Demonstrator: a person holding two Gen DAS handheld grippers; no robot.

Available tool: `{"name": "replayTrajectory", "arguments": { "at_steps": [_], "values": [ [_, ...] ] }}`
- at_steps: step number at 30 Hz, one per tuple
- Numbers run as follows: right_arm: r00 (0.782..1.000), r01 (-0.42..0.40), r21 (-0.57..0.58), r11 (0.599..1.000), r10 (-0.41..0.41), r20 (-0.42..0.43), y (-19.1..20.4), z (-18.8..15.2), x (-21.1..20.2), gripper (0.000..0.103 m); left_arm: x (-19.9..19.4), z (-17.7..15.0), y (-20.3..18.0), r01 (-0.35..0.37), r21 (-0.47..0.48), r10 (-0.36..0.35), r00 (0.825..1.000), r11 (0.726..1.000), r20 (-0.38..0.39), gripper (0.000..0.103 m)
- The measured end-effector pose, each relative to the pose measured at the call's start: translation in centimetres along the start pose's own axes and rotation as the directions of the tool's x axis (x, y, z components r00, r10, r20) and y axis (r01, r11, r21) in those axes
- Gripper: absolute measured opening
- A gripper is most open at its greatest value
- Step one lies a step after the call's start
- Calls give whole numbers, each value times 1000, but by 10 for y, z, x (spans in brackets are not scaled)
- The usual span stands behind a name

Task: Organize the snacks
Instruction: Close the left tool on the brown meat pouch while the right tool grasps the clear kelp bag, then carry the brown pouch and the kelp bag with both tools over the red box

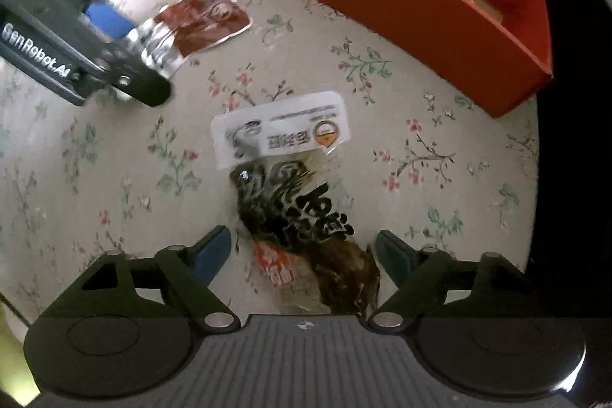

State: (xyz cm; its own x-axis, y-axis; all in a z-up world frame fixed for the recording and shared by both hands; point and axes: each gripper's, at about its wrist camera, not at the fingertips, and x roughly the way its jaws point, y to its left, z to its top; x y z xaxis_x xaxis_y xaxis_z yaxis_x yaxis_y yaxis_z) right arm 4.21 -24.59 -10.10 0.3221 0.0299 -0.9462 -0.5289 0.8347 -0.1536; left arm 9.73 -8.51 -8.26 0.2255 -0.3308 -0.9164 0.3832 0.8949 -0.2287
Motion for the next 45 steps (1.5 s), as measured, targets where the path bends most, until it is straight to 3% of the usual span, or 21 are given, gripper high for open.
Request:
{"name": "replayTrajectory", "arguments": {
  "at_steps": [2,3,5,6,8,11,13,22,25,29,32,34,35,40,42,44,45],
  "values": [
    [1000,19,50,999,-18,-11,1,-1,-2,86,5,1,-12,-68,19,67,998,998,15,80],
    [999,30,56,998,-30,-11,4,-2,-3,85,7,1,-18,-112,43,111,994,993,23,74],
    [999,38,75,996,-38,-8,7,-5,-6,81,5,-2,-23,-196,70,192,980,978,52,40],
    [999,37,99,994,-36,-9,7,-3,-6,81,1,-4,-20,-205,80,200,978,975,65,40],
    [999,36,146,989,-36,0,5,-2,-7,73,-6,-4,-3,-154,29,153,987,988,53,39],
    [999,-19,283,959,11,30,-13,-5,-15,61,-12,-6,14,-197,-5,197,979,980,59,39],
    [999,-38,335,942,25,45,-24,-9,-19,55,-16,-6,21,-184,-32,185,981,982,58,39],
    [989,-130,472,872,78,128,-37,-18,-29,37,-44,1,32,-105,-87,117,984,991,135,39],
    [991,-113,474,873,64,120,-33,-15,-28,46,-42,2,35,-83,-106,96,988,991,123,39],
    [993,-102,476,874,58,106,-28,-9,-19,70,-42,2,34,-58,-100,70,991,993,117,39],
    [997,-29,438,898,-5,76,-19,6,-4,81,-43,1,33,-40,-97,51,992,994,116,39],
    [997,21,393,920,-49,62,-11,15,7,100,-44,1,34,-33,-96,44,992,995,115,39],
    [997,32,382,924,-54,49,-8,17,12,103,-44,0,34,-31,-94,42,993,995,114,39],
    [999,4,444,896,-20,33,-24,4,12,103,-46,0,37,-8,-97,19,994,995,109,39],
    [999,17,480,877,-34,27,-31,2,9,96,-46,0,35,0,-90,9,994,996,107,39],
    [997,33,524,851,-62,37,-37,1,3,79,-47,0,32,6,-79,3,994,997,112,39],
    [997,21,541,841,-57,50,-41,0,-1,78,-49,0,30,9,-76,0,993,997,118,39]
  ]
}}
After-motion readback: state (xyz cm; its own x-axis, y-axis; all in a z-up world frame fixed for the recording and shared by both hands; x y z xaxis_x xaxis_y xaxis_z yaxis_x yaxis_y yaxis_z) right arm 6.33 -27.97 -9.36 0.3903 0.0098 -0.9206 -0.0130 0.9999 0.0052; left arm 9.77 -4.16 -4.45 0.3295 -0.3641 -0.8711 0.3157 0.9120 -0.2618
